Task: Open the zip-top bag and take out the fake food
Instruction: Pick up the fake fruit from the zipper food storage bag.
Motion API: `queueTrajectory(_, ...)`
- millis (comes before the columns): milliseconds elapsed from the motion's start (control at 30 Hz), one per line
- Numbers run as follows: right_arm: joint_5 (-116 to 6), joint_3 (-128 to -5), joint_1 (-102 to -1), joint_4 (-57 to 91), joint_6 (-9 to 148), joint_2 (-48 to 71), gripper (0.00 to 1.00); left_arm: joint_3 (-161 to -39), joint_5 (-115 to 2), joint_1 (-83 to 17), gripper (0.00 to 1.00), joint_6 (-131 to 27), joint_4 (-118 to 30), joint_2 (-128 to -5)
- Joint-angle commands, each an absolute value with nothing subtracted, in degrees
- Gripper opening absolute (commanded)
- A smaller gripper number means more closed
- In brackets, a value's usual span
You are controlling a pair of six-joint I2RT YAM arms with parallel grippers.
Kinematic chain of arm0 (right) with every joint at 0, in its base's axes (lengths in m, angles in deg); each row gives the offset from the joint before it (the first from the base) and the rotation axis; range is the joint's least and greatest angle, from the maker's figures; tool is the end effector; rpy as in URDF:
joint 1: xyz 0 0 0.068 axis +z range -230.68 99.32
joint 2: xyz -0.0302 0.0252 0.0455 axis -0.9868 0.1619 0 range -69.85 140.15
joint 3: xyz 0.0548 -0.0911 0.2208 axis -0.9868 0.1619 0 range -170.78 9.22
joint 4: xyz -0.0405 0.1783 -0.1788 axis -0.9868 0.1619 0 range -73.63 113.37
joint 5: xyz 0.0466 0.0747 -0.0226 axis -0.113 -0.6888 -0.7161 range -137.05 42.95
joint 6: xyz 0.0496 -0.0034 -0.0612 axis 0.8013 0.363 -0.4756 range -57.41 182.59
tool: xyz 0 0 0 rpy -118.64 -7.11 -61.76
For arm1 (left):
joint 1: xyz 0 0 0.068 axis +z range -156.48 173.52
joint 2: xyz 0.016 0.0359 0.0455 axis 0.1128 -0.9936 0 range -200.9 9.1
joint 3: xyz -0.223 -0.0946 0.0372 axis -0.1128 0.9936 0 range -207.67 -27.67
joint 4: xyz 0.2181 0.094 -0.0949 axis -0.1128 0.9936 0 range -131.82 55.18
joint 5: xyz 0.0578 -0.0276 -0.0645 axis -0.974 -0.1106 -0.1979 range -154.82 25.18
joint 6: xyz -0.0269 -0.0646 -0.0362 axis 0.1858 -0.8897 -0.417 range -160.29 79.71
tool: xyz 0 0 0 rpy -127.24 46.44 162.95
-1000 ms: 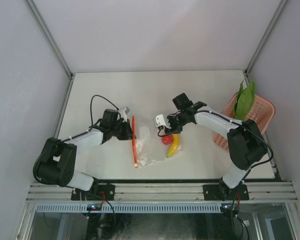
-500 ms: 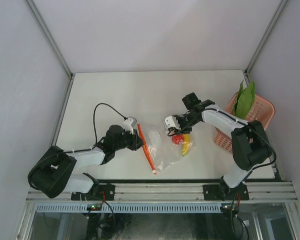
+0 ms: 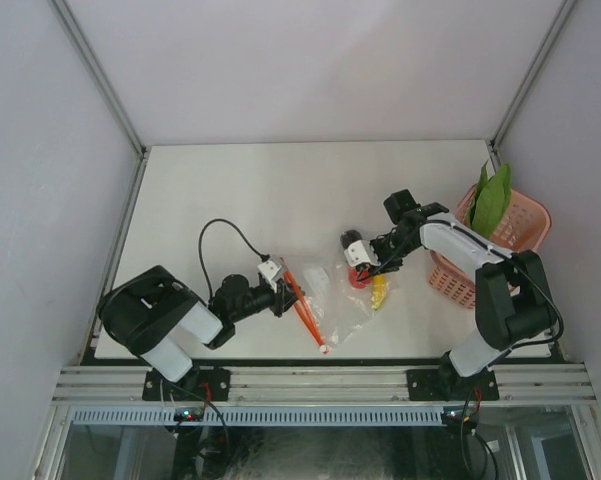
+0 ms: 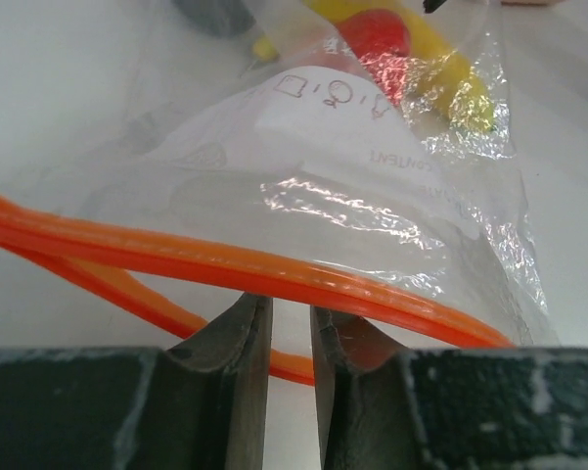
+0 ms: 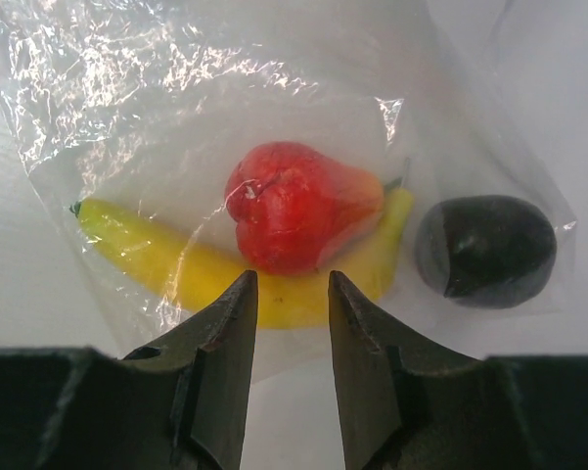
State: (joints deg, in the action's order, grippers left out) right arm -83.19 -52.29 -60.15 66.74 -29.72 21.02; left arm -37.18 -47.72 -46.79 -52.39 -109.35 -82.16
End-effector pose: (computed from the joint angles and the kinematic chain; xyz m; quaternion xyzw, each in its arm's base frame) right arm 0.2520 0.1370 0.1572 -0.8042 0.5006 0.2005 0.2500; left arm 0.1801 -0.1790 0.0868 0.2788 0.7346 -0.3735 0.4931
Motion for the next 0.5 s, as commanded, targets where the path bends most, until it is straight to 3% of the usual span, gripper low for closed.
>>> queueTrajectory(0,-80.93,-51.95,-59.65,67.0,-32.41,21.44,0.35,-36.77,-48.54,-49.15,0.27,-44.11,-121.34,-83.68)
queueTrajectory(300,-80.47,-51.38,-58.55,66.11,-32.35,24.5,0.34,-37.68,-53.28,-53.85,0.46,-34.92,-121.32,-85.76)
queueTrajectory(467,-81.15,-51.33,-57.11,65.2,-31.22,25.24,0.26,-38.93,-54.65,-56.33,0.52,-29.96,-121.38,-88.14)
